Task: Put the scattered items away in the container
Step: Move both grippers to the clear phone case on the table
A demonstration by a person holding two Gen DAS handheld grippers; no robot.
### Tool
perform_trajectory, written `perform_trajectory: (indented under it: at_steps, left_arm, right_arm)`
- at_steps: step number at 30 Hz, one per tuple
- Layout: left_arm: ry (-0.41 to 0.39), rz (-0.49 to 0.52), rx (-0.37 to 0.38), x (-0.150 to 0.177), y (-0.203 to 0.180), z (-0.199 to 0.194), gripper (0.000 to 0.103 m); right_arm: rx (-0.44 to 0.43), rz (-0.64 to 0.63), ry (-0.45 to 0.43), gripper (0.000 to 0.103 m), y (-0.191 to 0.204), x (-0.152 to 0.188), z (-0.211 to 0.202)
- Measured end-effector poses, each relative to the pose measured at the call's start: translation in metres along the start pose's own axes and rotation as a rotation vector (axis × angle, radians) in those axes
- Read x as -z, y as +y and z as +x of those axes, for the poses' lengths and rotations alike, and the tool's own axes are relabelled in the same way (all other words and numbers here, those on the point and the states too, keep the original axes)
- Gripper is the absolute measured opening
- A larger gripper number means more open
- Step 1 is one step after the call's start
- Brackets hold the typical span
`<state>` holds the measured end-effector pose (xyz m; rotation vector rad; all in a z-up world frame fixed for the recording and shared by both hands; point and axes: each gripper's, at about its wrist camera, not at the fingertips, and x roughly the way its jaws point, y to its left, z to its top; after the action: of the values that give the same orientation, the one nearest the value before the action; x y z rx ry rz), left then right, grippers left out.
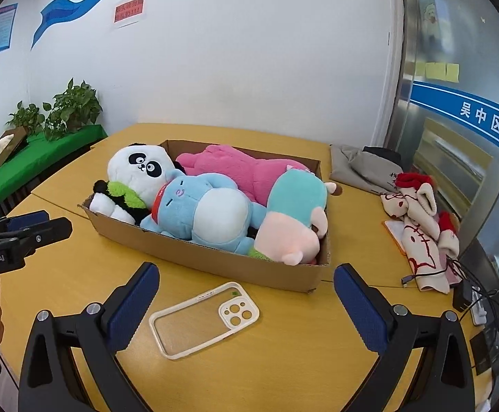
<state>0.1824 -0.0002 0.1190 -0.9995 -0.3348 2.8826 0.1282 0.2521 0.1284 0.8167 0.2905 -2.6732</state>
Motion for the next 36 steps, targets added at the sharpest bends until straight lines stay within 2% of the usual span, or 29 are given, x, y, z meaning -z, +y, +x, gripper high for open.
perform_trajectory:
  at_steps: [4,9,13,15,17,18,21,23,24,26,27,28,29,30,33,36]
  left_arm:
    - [0.035,0.021,0.041,0.004,-0.009,0.008,0.076]
    - [0.095,0.045,0.054,0.009,-0.015,0.032,0.076]
    - [0.166,0.032,0.061,0.016,-0.012,0.059,0.075]
    - [0.212,0.028,0.063,0.022,-0.01,0.074,0.074]
    - [0.269,0.023,0.074,0.03,-0.009,0.092,0.07]
    - [0.3,0.02,0.081,0.035,-0.009,0.102,0.062]
    - [0.414,0.012,0.092,0.053,-0.012,0.136,0.045]
    - [0.478,0.02,0.088,0.065,-0.015,0.156,0.033]
    - [0.492,0.03,0.085,0.069,-0.017,0.162,0.027]
    - [0.488,0.081,0.076,0.07,-0.026,0.165,0.022]
    - [0.494,0.095,0.078,0.07,-0.03,0.166,0.014]
    - [0.498,0.105,0.072,0.071,-0.032,0.168,0.01]
    - [0.502,0.115,0.068,0.071,-0.035,0.168,0.01]
    - [0.505,0.123,0.064,0.071,-0.036,0.169,0.01]
    - [0.514,0.123,0.064,0.071,-0.037,0.168,0.01]
    - [0.524,0.12,0.079,0.071,-0.037,0.166,0.01]
  right_arm:
    - [-0.025,0.013,0.001,0.103,-0.006,0.003,0.001]
    - [-0.057,0.027,0.034,0.102,-0.018,0.009,0.019]
    - [-0.068,0.034,0.092,0.1,-0.031,0.022,0.045]
    - [-0.076,0.019,0.156,0.099,-0.036,0.035,0.069]
    - [-0.103,-0.012,0.236,0.09,-0.036,0.049,0.094]
    - [-0.117,-0.027,0.281,0.083,-0.035,0.057,0.109]
    - [-0.133,-0.03,0.343,0.078,-0.034,0.073,0.139]
    - [-0.179,0.013,0.363,0.076,-0.036,0.078,0.153]
    - [-0.198,0.033,0.371,0.073,-0.037,0.08,0.16]
    - [-0.206,0.051,0.386,0.064,-0.039,0.083,0.171]
    - [-0.203,0.056,0.382,0.06,-0.039,0.085,0.173]
    - [-0.197,0.049,0.38,0.05,-0.038,0.084,0.173]
    - [-0.196,0.035,0.38,0.042,-0.036,0.084,0.172]
    - [-0.211,0.023,0.38,0.028,-0.034,0.084,0.171]
    - [-0.208,0.014,0.384,0.028,-0.031,0.086,0.164]
    - [-0.203,0.032,0.38,0.022,-0.034,0.09,0.155]
